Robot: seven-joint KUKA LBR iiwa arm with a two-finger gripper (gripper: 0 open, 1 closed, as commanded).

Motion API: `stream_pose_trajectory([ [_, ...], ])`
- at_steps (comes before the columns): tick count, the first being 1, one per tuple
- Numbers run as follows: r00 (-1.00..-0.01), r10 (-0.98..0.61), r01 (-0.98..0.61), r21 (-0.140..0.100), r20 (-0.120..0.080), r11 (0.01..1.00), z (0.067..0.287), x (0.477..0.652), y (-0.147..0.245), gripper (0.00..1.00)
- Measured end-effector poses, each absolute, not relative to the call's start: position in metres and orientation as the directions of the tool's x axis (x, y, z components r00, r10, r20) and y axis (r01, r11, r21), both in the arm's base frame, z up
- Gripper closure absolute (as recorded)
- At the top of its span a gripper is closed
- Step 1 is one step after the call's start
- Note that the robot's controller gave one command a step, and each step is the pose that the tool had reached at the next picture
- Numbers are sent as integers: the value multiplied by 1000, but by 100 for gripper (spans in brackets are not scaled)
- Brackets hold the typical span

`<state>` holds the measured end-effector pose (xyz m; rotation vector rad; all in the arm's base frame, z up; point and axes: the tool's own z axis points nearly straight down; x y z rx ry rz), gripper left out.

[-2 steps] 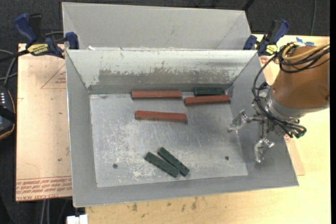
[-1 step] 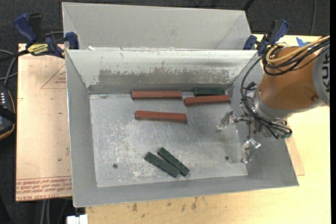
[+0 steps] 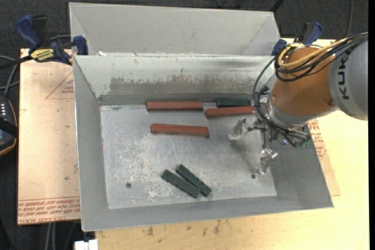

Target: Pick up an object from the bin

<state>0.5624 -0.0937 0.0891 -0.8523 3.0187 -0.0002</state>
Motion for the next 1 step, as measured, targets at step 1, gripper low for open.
stream_pose_trajectory([
  [1, -829, -560, -560, 1, -4, 829, 79, 581, -93, 0],
])
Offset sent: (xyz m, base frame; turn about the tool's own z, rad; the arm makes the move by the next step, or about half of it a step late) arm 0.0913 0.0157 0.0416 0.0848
